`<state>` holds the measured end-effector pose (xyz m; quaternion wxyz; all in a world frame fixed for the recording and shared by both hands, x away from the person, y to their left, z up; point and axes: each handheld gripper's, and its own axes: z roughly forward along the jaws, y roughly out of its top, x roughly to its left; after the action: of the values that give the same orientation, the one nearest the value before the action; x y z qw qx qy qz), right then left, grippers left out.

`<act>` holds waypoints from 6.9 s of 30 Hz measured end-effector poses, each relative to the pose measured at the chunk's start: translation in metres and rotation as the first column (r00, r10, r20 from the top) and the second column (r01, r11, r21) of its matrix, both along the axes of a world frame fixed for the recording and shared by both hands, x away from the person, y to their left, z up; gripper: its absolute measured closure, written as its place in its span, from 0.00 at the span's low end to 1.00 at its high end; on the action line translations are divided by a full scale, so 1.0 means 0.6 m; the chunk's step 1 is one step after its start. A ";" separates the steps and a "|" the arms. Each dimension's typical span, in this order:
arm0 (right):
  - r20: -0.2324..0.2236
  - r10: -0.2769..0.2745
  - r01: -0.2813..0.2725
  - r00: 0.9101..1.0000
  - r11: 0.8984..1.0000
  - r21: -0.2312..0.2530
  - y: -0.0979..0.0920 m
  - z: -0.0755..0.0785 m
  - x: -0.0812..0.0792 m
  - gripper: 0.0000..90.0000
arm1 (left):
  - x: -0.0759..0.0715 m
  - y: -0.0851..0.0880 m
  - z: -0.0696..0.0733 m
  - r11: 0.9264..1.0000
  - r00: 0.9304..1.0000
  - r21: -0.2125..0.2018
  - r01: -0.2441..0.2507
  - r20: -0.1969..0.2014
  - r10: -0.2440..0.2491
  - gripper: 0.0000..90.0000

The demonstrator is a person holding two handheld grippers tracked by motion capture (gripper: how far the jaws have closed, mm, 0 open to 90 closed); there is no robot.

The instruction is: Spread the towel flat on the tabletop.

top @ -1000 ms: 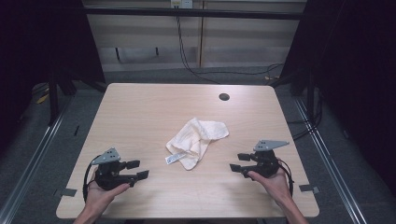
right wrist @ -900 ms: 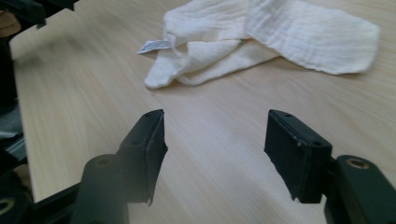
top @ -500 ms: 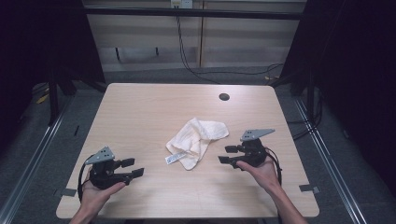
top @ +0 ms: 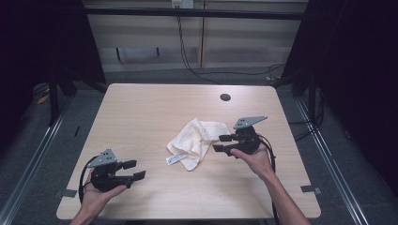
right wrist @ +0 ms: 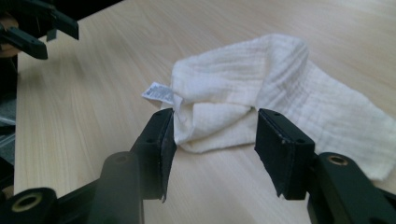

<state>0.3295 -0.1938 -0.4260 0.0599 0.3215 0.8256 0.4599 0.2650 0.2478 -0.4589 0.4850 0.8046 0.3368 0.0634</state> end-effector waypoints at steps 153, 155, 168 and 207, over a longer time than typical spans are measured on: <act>-0.024 0.069 -0.073 0.997 0.976 -0.206 -0.022 -0.121 -0.094 0.97 | 0.023 -0.152 -0.031 0.913 0.933 0.204 0.353 -0.002 -0.360 0.60; -0.024 0.073 -0.076 0.997 0.976 -0.204 -0.023 -0.122 -0.093 0.97 | 0.027 -0.151 -0.039 0.917 0.939 0.209 0.340 -0.014 -0.344 0.59; -0.023 0.063 -0.067 0.998 0.976 -0.207 -0.021 -0.122 -0.095 0.97 | 0.020 -0.161 -0.057 0.912 0.949 0.273 0.305 -0.002 -0.316 0.85; 0.098 -0.054 0.047 0.994 0.996 0.076 -0.074 0.029 -0.080 0.98 | 0.046 -0.077 0.065 0.972 0.971 -0.040 0.230 0.076 -0.227 0.96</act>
<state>0.2813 -0.2383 -0.4087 0.1008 0.3208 0.7956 0.5040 0.2926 0.2018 -0.4199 0.5200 0.8233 0.2260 0.0277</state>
